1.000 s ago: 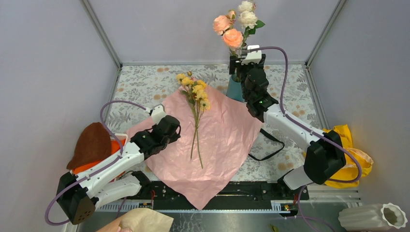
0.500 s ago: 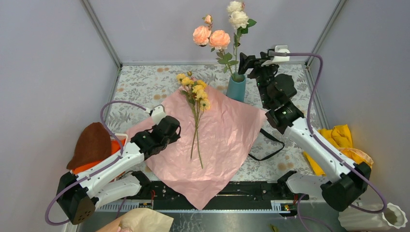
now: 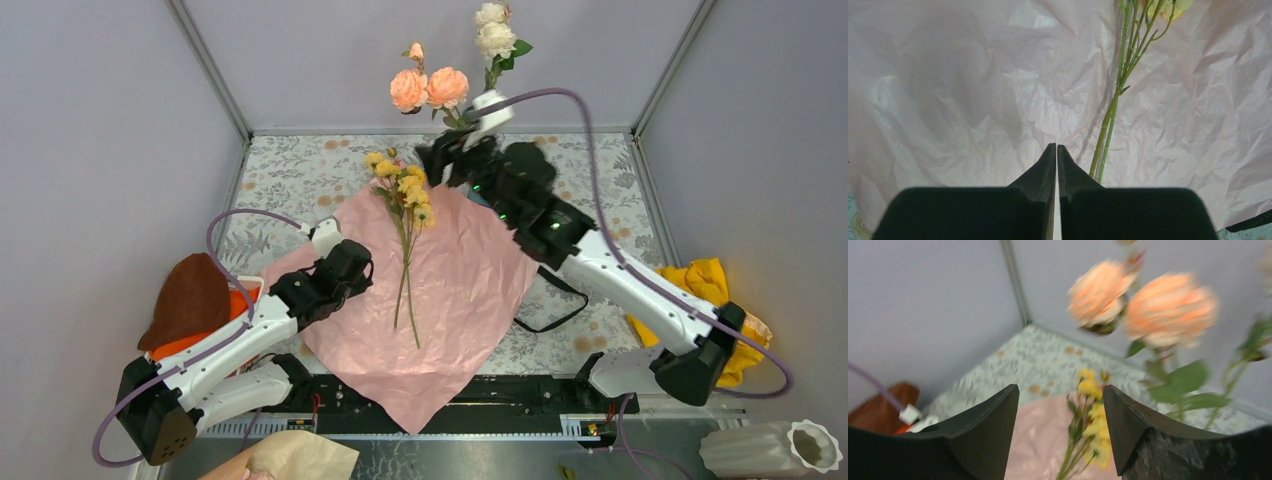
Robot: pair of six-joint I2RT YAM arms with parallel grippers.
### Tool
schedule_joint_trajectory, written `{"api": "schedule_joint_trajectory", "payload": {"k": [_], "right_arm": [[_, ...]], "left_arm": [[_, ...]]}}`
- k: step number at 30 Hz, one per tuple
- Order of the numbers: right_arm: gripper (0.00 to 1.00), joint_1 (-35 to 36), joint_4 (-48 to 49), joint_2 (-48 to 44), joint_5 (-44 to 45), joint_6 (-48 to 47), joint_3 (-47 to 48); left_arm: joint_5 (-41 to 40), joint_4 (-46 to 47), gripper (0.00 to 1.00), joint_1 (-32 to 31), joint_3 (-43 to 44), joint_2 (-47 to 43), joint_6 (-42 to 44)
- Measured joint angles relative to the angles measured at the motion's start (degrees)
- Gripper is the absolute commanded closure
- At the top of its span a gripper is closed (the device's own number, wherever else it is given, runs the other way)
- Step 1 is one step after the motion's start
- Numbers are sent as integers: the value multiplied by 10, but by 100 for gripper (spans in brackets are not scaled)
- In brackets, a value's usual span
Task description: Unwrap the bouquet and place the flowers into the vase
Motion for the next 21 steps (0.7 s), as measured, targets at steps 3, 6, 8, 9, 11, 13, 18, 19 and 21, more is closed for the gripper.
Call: {"api": "schedule_joint_trajectory", "payload": {"k": [3,6,8,9,11,13,18,19,21], "right_arm": [[31,55,-55,48,18,-2,11],[34,59,-108,78,42,15,0],[36,56,-139,101,59,29,-3],[36,55,-152,114,64,38,-3],[38,55,-174,145,71,56,-3],[40,55,-190,176,71,71,-3],[42,51,-242,287,63,104,37],[42,50,-249,309,60,108,49],[42,46,-263,353,54,115,74]], "left_arm": [[-4,-2,91,0,0,-1,-1],[-11,-4,90,0,0,-14,-5],[-16,-4,90,1,0,-26,-8],[-17,-4,90,1,0,-30,-9],[-19,-4,91,1,0,-32,-9],[-19,-4,91,1,0,-29,-10],[-19,-4,91,1,0,-28,-13],[-19,-4,91,1,0,-29,-13],[-19,-4,90,1,-1,-32,-13]]}}
